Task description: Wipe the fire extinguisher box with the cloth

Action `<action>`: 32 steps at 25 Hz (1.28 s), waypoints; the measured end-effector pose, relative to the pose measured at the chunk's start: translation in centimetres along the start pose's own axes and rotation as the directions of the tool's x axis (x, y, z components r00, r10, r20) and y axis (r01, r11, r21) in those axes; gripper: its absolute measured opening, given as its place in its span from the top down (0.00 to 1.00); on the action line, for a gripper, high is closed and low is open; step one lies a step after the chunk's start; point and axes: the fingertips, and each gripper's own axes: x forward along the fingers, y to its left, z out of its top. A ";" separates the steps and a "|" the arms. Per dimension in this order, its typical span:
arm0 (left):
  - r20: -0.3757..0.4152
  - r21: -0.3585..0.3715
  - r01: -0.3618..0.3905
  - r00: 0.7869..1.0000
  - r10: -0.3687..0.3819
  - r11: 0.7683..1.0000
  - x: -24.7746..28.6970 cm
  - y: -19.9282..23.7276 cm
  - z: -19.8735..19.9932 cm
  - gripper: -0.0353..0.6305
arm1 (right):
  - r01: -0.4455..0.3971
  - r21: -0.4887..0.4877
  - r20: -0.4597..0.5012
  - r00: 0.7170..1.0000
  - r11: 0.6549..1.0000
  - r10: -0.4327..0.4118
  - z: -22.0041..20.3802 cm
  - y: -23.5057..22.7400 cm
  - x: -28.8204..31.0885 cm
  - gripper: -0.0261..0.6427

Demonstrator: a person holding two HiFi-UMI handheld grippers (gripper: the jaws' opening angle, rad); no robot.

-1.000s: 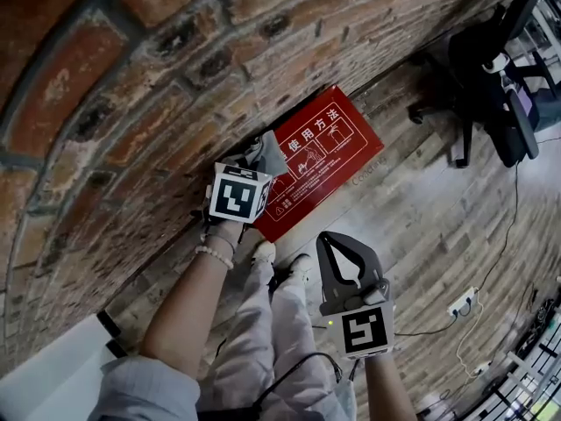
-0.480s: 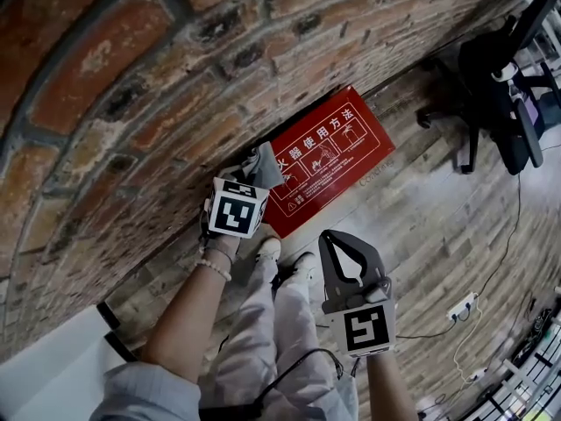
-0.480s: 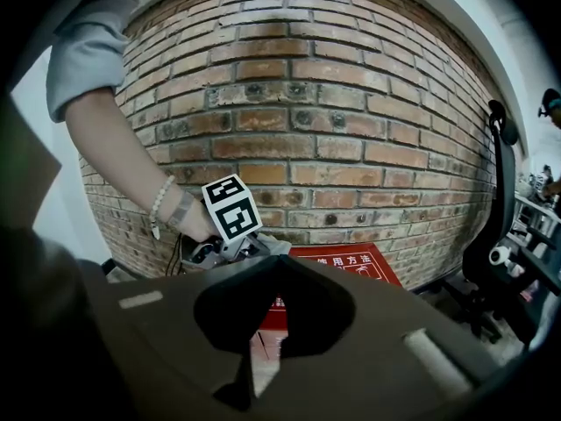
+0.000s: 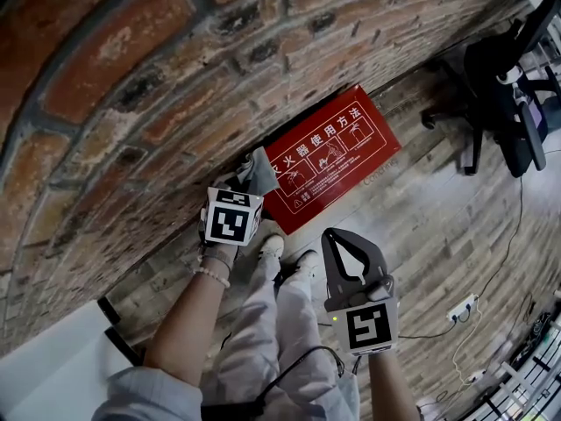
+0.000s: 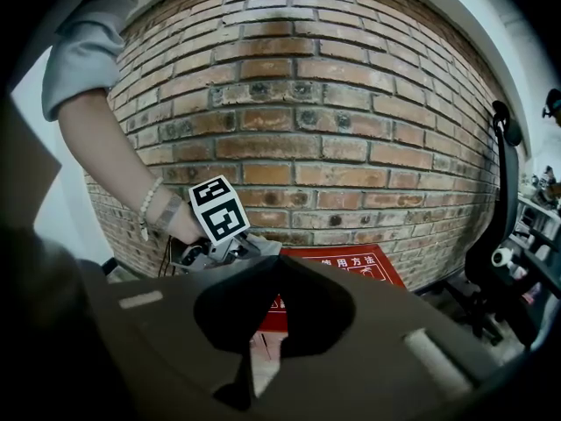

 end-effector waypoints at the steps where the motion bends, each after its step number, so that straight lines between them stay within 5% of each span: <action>1: 0.001 -0.006 -0.004 1.000 0.004 1.000 0.0 0.1 -0.1 0.93 | 0.000 0.001 -0.001 1.000 1.000 0.000 0.0 0.0 0.0 0.95; 20: 0.011 -0.033 -0.038 0.999 0.039 0.999 -0.6 0.4 -0.2 0.93 | 0.029 0.032 0.009 1.000 0.999 -0.029 -0.3 -1.3 -0.6 0.95; 32: 0.117 -0.046 0.061 0.992 -0.055 0.997 -2.7 -5.2 3.9 0.93 | 0.089 0.070 0.019 0.996 0.994 -0.090 -1.2 -4.3 -2.5 0.95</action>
